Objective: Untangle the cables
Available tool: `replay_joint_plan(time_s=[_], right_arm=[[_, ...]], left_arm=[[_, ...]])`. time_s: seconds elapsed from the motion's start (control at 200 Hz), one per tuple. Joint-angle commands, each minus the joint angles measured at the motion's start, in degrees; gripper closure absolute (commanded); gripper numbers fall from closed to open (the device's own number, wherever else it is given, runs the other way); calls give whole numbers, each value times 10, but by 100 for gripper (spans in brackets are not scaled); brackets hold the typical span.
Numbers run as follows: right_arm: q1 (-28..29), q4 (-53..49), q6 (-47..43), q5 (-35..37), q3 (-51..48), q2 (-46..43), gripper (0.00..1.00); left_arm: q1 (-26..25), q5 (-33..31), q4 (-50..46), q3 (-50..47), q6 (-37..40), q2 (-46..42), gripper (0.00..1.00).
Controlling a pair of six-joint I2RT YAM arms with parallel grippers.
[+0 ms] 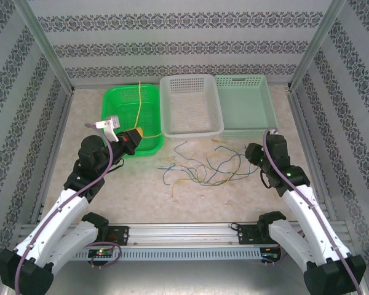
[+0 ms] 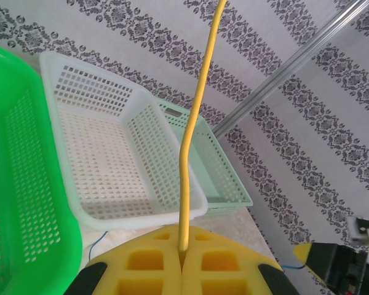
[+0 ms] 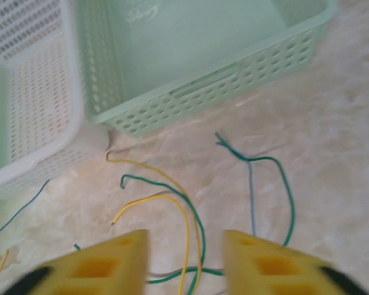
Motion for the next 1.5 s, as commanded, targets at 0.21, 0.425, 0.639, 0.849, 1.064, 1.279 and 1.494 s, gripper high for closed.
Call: replay_joint_plan(time_s=[0.21,0.425,0.639,0.849,1.064,1.279,1.494], right_arm=[[114,42,-84,-81,27,83,18],[188,97,-56,-75,48,165,17],[218,153,-40,-110,57,265,23],[240,179,-108,-136,64,308,20],[246,188,-135,-159,67,357,32],[242,165,-111,-106,59,346,91],[190,93,-61,-78,40,329,99]], left_arm=[[4,24,41,19,-13,2,100],[5,29,49,19,-16,2,100],[4,33,47,18,-15,-1,100],[5,33,39,19,-16,-1,100],[4,32,48,18,-22,-1,100],[5,11,14,33,-4,-13,100],[6,0,1,50,11,-17,100]])
